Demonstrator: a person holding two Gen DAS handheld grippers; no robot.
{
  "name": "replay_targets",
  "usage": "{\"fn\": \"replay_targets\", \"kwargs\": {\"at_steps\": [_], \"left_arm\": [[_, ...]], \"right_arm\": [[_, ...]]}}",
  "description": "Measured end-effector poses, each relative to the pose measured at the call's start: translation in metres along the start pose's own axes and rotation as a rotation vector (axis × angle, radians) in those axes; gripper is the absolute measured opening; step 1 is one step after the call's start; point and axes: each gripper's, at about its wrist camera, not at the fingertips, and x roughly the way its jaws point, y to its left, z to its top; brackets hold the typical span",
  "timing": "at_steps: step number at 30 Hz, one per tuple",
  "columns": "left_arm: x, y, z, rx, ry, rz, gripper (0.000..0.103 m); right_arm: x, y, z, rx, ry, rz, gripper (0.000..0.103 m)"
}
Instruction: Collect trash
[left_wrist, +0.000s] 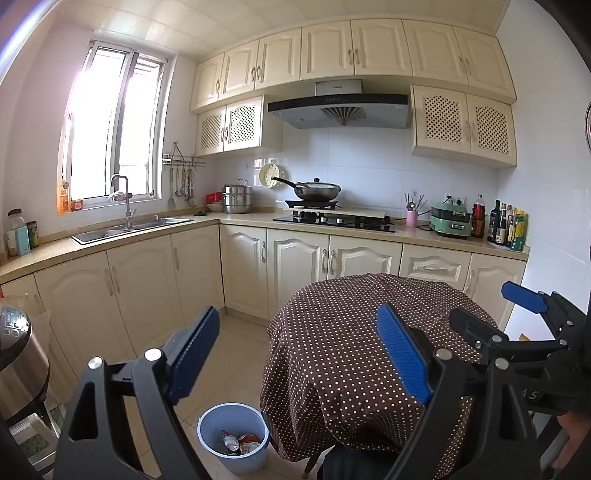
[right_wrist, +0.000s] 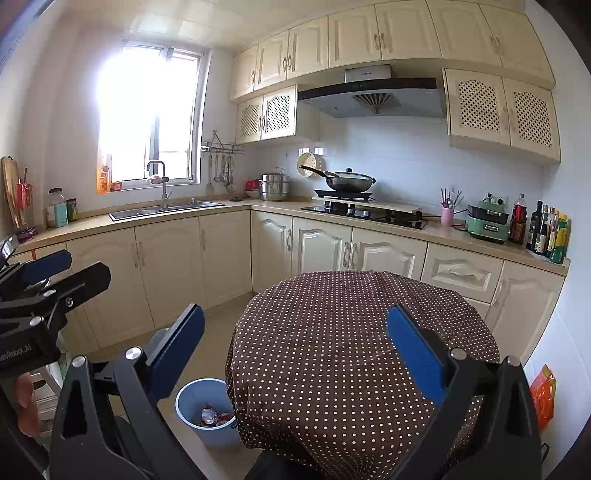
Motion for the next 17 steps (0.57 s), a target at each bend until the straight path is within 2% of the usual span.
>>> {"fn": "replay_targets", "kwargs": {"at_steps": [10,17], "left_arm": [[0.004,0.001,-0.003,-0.002,0.015,0.003,0.088],[0.028,0.012,-0.015,-0.035,0.082,0.032,0.09]], "right_arm": [[0.004,0.001,0.0,-0.008,0.01,-0.004,0.096],[0.04,-0.026,-0.003,-0.013,0.064,-0.103,0.096]]}}
